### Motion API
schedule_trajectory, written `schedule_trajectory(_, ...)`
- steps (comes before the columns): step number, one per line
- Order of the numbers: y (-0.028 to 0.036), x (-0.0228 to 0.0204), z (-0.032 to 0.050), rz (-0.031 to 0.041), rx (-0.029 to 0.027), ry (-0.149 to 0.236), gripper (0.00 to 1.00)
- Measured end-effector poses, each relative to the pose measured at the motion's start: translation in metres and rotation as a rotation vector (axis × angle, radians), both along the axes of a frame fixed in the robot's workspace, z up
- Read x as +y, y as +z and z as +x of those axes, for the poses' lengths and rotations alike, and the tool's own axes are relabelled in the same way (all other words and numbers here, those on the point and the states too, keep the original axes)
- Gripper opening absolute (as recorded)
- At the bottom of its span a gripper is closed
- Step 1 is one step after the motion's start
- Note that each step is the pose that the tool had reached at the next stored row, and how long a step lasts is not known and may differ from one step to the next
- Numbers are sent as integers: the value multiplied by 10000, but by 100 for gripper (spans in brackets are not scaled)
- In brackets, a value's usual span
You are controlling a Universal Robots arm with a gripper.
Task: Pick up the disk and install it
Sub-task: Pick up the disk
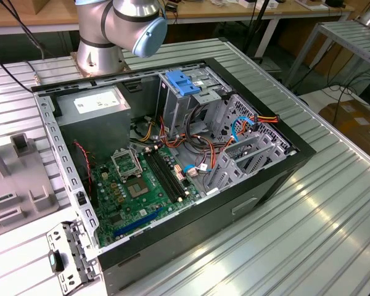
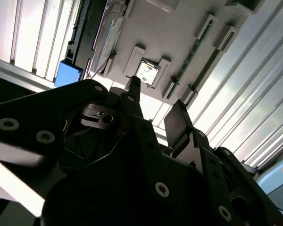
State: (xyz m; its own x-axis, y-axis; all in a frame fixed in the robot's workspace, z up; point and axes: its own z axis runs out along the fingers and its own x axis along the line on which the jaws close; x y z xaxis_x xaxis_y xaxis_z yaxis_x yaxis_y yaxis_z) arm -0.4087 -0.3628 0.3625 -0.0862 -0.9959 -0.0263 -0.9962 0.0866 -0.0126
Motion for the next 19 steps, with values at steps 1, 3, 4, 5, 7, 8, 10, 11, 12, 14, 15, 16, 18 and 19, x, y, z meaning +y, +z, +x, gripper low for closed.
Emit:
schedule_trajectory(1, 0, 0, 0, -1, 1, -2, 48)
schedule_trajectory(3, 0, 0, 0, 0, 0, -4, 48)
schedule_trajectory(4, 0, 0, 0, -1, 1, -4, 48)
schedule_trajectory(5, -2, 1, 0, 0, 0, -4, 48)
schedule_trajectory(7, -5, 14, 0, -2, 2, -4, 48)
schedule_trajectory(8, -9, 31, 0, -1, 0, -4, 48)
schedule_trajectory(10, -13, 57, 0, -1, 1, -4, 48)
schedule_trajectory(11, -17, 67, 0, 0, 0, -4, 48)
schedule_trajectory(12, -19, 79, 0, 0, 0, -4, 48)
schedule_trajectory(14, -30, 111, 0, 1, 0, -4, 48)
schedule_trajectory(15, -31, 117, 0, 1, 1, -4, 48)
schedule_trajectory(16, -35, 126, 0, 2, 0, -4, 48)
schedule_trajectory(18, -39, 140, 0, 2, 1, -4, 48)
schedule_trajectory(19, -41, 147, 0, 2, 1, -4, 48)
